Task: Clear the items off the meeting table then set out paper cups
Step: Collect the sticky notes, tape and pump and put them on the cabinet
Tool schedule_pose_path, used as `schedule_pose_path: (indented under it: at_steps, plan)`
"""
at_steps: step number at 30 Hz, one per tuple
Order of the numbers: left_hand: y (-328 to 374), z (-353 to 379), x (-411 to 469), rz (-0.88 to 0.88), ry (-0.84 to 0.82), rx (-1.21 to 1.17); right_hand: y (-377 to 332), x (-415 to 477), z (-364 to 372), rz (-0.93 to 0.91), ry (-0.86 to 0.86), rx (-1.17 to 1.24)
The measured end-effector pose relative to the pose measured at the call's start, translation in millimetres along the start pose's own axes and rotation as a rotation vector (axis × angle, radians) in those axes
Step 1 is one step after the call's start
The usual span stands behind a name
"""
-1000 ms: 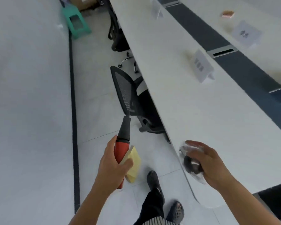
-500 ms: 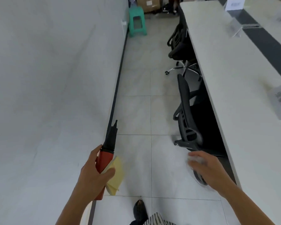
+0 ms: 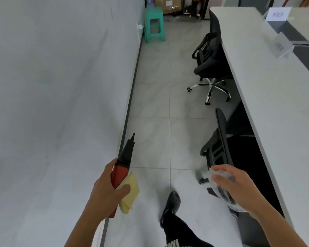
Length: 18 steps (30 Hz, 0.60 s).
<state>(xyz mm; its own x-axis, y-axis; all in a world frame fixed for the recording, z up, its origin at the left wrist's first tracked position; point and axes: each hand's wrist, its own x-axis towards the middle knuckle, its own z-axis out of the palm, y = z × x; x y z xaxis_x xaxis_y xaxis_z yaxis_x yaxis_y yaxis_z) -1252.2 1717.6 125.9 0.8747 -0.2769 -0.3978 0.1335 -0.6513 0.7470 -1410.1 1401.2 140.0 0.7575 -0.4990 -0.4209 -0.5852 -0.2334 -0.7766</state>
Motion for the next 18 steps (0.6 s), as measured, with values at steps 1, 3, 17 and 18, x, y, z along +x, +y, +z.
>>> schedule_pose_path:
  at_steps: [1,3,17,18]
  plan:
    - [9,-5,21,-0.006,0.005,0.005,-9,24,-3,0.007,0.001,-0.002]
    - [32,-17,62,-0.014,0.02,0.018,-33,72,-9,0.012,-0.022,-0.016]
    - [137,-68,359,0.017,0.049,-0.04,-205,380,-21,-0.118,-0.128,-0.216]
    - [146,-75,390,0.028,0.054,-0.049,-215,403,-20,-0.11,-0.113,-0.22]
